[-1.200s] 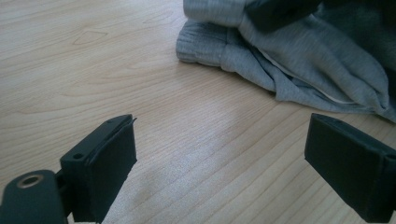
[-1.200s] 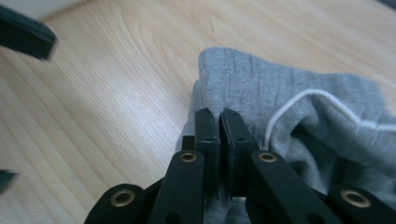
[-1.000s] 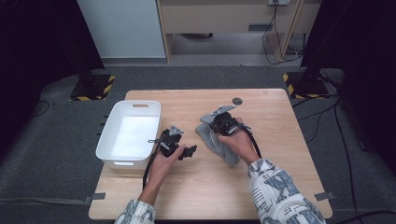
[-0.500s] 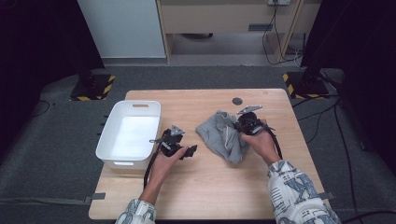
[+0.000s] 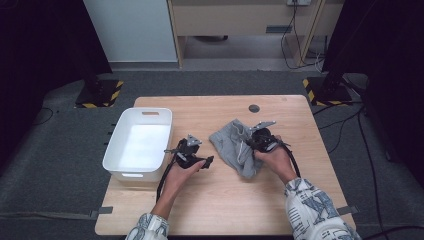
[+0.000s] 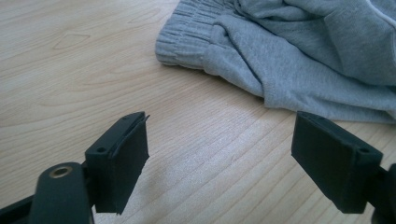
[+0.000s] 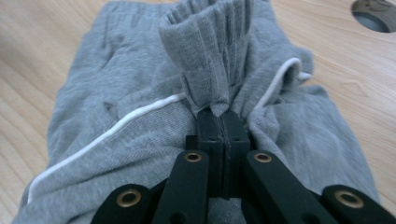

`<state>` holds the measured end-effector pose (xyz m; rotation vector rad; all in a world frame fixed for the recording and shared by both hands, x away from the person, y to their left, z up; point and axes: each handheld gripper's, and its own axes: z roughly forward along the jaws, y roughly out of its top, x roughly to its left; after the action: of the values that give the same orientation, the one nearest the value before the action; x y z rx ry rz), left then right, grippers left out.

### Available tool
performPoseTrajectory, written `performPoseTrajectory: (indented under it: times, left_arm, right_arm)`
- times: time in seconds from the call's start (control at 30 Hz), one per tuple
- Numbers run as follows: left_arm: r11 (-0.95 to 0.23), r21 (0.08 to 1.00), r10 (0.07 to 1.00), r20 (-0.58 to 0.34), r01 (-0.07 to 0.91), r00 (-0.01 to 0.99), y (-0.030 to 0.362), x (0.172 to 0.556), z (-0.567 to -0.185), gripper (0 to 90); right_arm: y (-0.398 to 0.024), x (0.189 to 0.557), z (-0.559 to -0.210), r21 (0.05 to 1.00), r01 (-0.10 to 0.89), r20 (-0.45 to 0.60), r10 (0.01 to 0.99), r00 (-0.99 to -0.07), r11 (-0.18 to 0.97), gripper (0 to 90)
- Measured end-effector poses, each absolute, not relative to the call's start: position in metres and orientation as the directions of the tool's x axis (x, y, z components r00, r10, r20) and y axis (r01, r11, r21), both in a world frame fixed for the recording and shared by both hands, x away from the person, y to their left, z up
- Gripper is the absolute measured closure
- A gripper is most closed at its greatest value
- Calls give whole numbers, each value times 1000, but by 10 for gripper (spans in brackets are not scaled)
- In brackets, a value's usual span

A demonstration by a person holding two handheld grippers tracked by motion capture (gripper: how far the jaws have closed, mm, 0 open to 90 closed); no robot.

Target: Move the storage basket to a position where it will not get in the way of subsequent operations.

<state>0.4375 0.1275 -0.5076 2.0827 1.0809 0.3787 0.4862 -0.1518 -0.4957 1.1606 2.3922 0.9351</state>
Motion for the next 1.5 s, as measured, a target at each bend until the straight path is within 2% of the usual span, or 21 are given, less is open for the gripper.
performPoseTrajectory:
  times: [0.17,0.5,0.7,0.93,1.23,1.37,1.5]
  left_arm:
    - [-363,732,805,-64,576,589,125,444,-510,220]
    - [-342,739,830,-53,581,555,117,460,-509,310]
    - [-340,708,842,-63,619,535,110,471,-514,369]
    - [-369,681,854,-20,632,520,105,476,-517,447]
    - [-366,655,868,-17,661,497,100,482,-522,495]
    - [-352,663,869,-30,660,494,100,481,-522,572]
    - [-376,674,847,-28,636,530,97,479,-523,723]
  right_arm:
    - [-142,480,-497,685,573,32,767,-641,450,897]
    - [-133,472,-496,682,551,31,735,-678,480,896]
    - [-130,467,-496,685,547,44,722,-691,482,896]
    - [-131,465,-497,696,543,59,717,-695,470,896]
    - [-135,464,-501,719,532,79,708,-701,447,896]
    - [-136,464,-500,722,526,76,704,-706,449,895]
    - [-136,464,-498,728,523,75,707,-703,443,896]
